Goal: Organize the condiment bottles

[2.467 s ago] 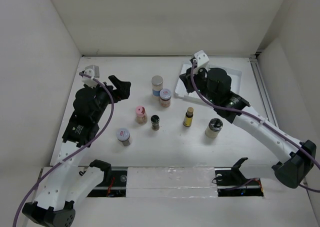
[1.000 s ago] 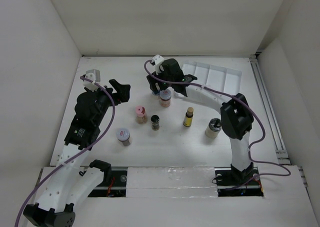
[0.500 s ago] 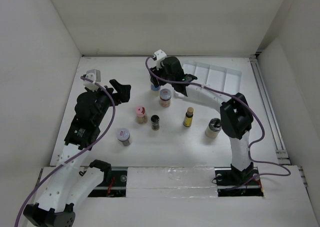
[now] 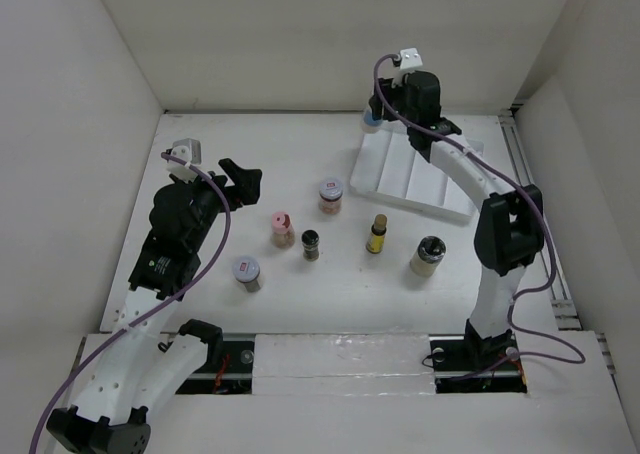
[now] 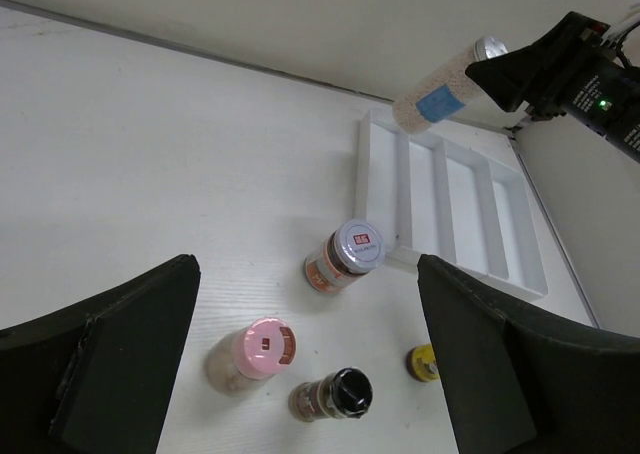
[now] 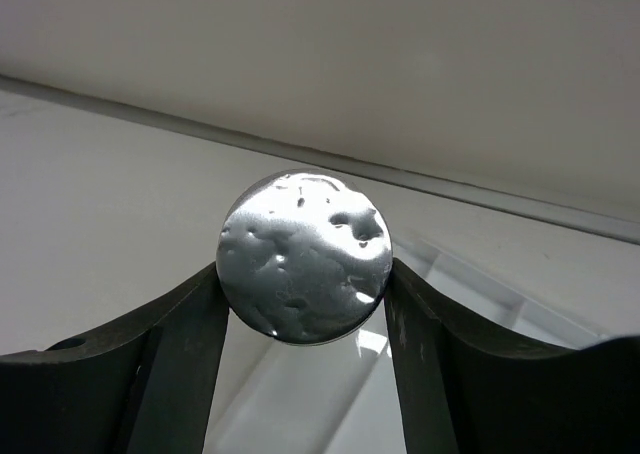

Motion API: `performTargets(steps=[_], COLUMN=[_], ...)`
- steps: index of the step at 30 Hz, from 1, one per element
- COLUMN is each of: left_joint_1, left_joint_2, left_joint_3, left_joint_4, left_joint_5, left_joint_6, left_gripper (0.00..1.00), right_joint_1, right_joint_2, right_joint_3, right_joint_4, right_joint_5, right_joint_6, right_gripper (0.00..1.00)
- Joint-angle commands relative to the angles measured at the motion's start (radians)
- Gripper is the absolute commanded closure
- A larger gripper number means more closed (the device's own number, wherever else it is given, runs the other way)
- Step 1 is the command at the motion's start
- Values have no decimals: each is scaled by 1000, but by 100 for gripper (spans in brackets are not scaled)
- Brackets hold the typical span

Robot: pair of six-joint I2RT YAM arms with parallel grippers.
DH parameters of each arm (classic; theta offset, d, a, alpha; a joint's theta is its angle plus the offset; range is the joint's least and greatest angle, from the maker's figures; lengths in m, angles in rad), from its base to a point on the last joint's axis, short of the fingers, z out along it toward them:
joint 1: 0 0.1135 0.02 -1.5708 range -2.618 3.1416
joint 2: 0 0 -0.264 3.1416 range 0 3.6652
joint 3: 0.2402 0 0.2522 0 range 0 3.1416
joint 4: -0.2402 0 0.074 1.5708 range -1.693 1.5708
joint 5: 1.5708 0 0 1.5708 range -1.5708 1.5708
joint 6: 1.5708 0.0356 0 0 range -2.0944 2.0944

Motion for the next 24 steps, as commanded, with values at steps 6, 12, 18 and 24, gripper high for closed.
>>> performTargets(steps=[6, 12, 18, 24], left_joint_1=[-2, -2, -2, -2], left_joint_2=[-3, 6, 6, 16], left_joint_3=[-3, -3, -3, -3], left_joint_4=[53, 53, 53, 53], left_joint_5=[12, 12, 22, 22], left_joint_6=[0, 0, 0, 0], left_gripper=[13, 13, 13, 13], right_joint_1=[-53, -62, -44, -22], right_joint_2=[76, 122, 166, 199], right_joint_3=[130, 140, 150, 159], right_joint_4=[46, 25, 5, -24], right_joint_5=[-27, -27, 74, 128], right_joint_6=[20, 11, -32, -54], right_gripper=[39, 39, 39, 22])
